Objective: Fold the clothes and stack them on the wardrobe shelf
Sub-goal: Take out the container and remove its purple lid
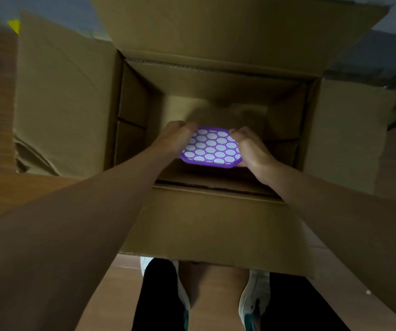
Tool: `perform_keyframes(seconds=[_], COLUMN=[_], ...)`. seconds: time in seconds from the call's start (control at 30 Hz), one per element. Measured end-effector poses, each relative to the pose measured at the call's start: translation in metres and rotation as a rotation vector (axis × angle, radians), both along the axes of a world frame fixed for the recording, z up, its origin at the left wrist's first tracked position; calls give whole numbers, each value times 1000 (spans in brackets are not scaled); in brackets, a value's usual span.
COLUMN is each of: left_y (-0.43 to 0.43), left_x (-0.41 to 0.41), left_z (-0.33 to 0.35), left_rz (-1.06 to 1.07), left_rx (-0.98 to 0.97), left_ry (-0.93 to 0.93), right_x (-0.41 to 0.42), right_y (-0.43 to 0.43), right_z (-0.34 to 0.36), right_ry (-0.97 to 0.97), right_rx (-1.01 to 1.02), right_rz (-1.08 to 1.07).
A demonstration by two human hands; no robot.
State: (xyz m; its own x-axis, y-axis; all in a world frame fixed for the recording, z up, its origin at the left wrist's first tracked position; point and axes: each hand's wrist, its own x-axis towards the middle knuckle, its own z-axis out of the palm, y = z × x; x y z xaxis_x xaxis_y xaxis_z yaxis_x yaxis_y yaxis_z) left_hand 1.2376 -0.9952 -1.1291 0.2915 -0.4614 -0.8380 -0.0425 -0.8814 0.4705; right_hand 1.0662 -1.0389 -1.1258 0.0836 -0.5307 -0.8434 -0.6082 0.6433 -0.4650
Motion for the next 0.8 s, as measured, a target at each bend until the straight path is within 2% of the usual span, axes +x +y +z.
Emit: perform_keyframes(seconds=[0.13, 0.2, 0.3, 0.57, 0.8], left_y=[0, 0, 2, 12, 35], left_x=[3, 3, 6, 12, 2], left_z=[5, 22, 71, 303, 519], left_rz=[-32, -121, -93, 22, 205], left_rx=[40, 42, -26, -206, -322], left_ry=[34, -22, -101, -119, 43], right_x=[-1, -1, 3, 24, 16], right_y=[0, -2, -7, -25, -17], right_z=[0, 16, 64, 297, 495], right_ry=[26, 58, 55, 6, -151], right_rx=[-6, -43, -144, -237, -323], right_rz=[20, 97, 117, 164, 143])
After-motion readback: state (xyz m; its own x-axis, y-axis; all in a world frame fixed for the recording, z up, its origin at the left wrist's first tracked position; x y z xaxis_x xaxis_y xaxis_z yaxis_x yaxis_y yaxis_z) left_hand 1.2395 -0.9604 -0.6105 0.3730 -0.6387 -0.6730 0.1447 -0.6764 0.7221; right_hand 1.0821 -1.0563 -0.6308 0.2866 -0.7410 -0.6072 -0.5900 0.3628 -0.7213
